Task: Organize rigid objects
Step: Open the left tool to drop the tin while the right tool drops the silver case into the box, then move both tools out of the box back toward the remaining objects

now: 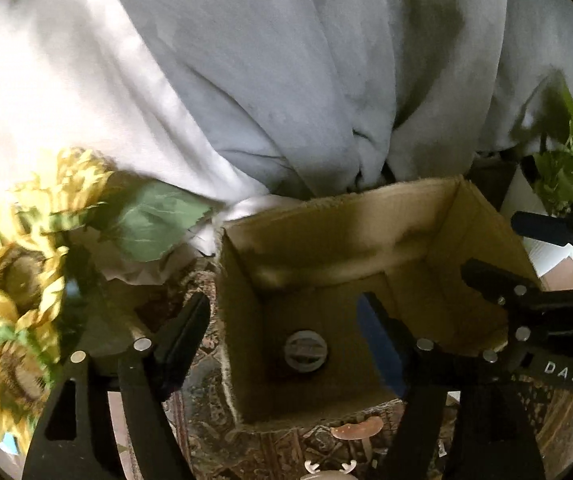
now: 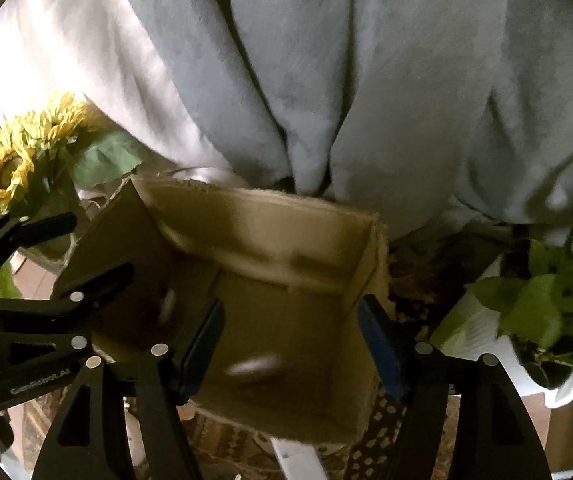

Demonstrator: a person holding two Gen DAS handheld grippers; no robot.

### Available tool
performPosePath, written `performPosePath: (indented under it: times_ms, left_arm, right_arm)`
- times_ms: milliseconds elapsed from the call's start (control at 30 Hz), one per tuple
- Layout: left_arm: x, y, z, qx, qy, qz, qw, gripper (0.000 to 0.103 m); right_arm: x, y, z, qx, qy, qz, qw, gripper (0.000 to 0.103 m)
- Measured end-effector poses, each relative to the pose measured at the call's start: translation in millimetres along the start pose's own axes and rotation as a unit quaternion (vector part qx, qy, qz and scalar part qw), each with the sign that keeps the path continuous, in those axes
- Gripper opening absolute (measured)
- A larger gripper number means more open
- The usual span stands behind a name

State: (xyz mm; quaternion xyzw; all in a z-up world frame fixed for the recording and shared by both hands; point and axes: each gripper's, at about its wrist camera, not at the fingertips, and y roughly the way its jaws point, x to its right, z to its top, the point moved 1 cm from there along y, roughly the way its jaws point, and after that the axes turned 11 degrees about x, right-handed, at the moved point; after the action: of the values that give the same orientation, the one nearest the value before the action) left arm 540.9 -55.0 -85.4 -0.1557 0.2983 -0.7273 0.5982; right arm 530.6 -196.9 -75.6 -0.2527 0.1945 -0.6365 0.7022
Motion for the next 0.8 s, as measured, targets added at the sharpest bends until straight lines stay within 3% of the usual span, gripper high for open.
performPosePath:
  times_ms: [467, 800]
  left_arm:
    - [-11.1, -91.5, -16.2, 0.090, -0.026, 0.042, 0.9947, 0.092]
    - [-8.9, -152.1, -37.9, 0.129, -0.020, 0.076, 0.9885, 0.098]
  right_arm:
    - [-17.9, -83.2, -7.6, 0.101, -0.008, -0.033, 0.994, 0.083]
    - [-32.8, -141.1, -23.7, 0.154, -0.021, -0.033, 0.987, 0.087]
